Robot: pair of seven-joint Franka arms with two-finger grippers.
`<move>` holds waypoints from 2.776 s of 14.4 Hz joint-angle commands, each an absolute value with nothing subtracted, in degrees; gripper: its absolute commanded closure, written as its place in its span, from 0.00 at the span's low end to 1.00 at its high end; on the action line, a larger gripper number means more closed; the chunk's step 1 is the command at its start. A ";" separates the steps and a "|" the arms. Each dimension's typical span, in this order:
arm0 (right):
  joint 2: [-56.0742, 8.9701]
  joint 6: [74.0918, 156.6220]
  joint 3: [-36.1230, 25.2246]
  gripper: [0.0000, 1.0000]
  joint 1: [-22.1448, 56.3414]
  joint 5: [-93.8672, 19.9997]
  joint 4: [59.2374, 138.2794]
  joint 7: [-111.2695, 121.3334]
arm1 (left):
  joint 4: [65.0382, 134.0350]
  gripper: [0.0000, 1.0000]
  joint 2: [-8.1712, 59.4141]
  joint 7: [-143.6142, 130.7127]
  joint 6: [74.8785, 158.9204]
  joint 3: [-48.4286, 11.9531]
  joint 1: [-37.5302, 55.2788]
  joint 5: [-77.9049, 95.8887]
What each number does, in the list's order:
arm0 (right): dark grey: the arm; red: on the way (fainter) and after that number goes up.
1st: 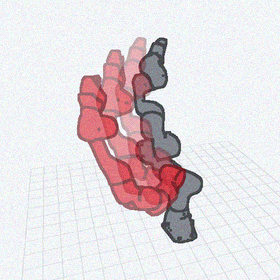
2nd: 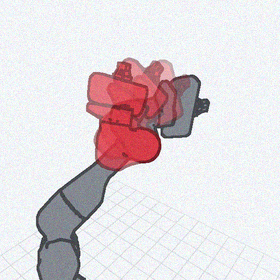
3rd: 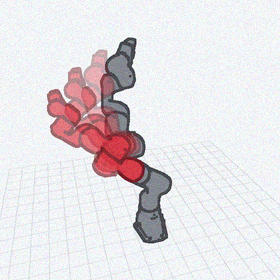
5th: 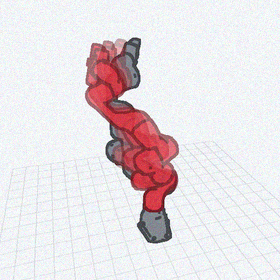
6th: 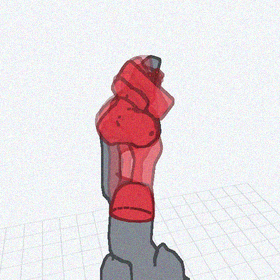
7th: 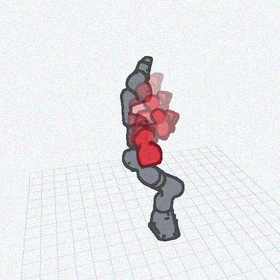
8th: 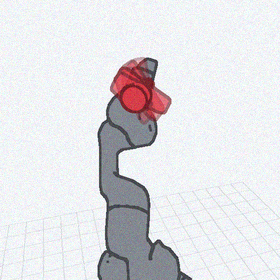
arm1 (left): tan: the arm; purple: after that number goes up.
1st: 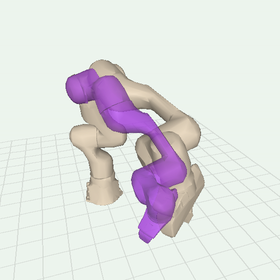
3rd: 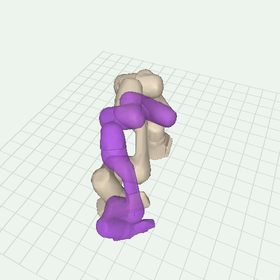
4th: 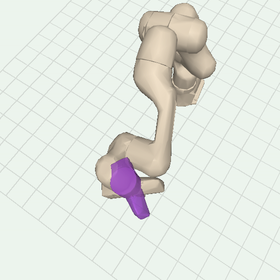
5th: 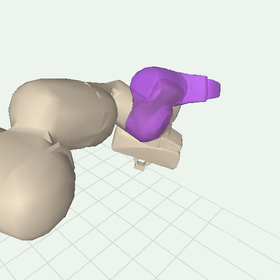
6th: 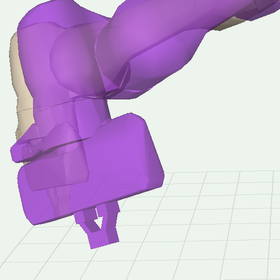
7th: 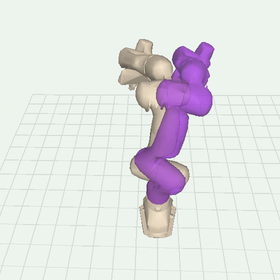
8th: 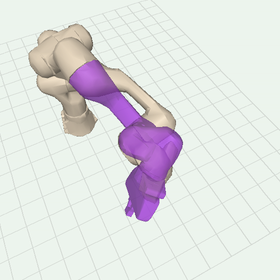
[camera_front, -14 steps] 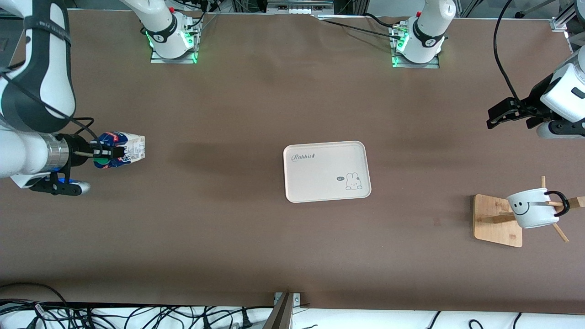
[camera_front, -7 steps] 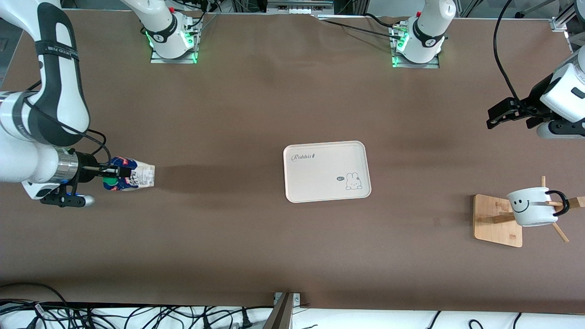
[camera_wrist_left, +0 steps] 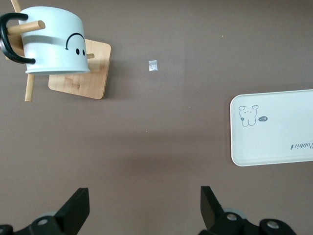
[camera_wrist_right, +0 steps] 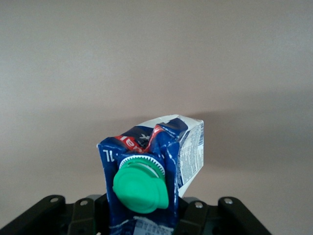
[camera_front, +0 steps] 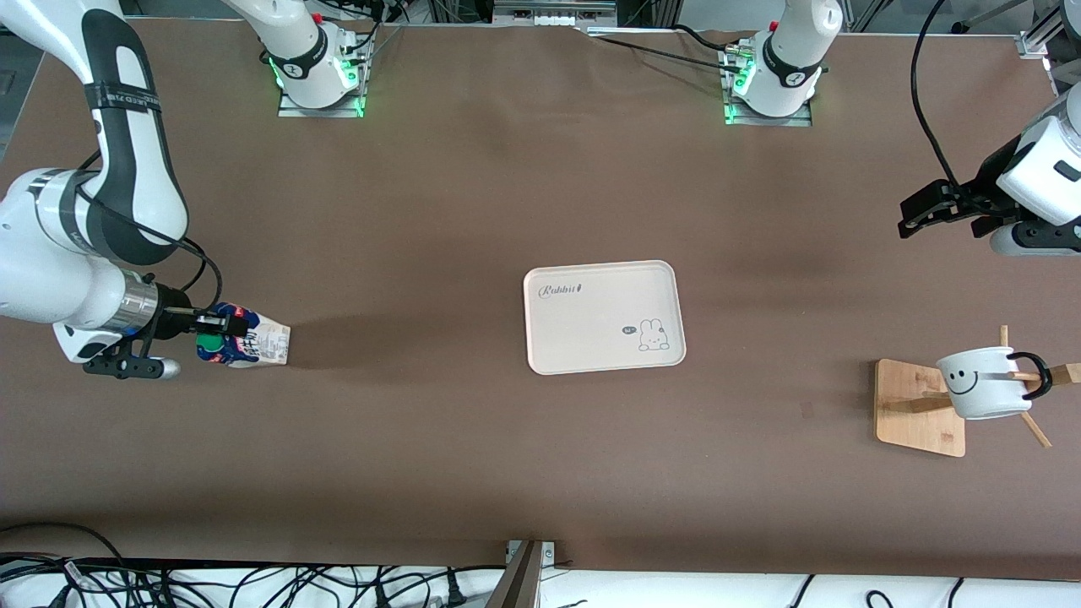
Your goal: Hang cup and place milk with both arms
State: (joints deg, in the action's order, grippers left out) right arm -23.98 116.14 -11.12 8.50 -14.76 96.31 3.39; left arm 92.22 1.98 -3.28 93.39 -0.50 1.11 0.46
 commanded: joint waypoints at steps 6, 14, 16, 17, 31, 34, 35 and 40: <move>-21.97 122.86 -10.72 0.76 8.35 -21.09 103.09 9.83 | 90.35 0.00 2.64 -3.87 92.46 -0.88 0.88 0.26; -22.59 122.78 -10.81 0.00 8.53 -21.01 102.92 9.67 | 90.35 0.00 2.72 -3.87 92.55 -0.88 0.88 0.18; -21.02 120.17 -10.99 0.00 8.53 -20.92 101.70 9.85 | 90.26 0.00 2.72 -3.87 92.55 -0.88 0.79 0.26; -20.14 116.93 -11.07 0.00 8.53 -20.66 100.12 9.58 | 90.26 0.00 2.72 -3.87 92.55 -0.88 0.79 0.26; -20.04 85.08 -13.18 0.00 8.70 -0.45 70.23 9.76 | 90.35 0.00 2.72 -3.78 92.55 -0.88 0.79 0.09; -19.69 85.16 -13.10 0.00 8.61 0.35 67.52 9.93 | 90.35 0.00 2.72 -3.87 92.55 -0.88 0.79 0.00; -19.77 85.69 -13.01 0.00 8.27 0.35 67.15 9.84 | 90.35 0.00 2.72 -3.78 92.55 -0.88 0.79 0.09; -19.86 85.52 -13.36 0.00 8.17 0.35 66.97 11.51 | 90.26 0.00 2.72 -3.87 92.55 -0.88 0.79 0.09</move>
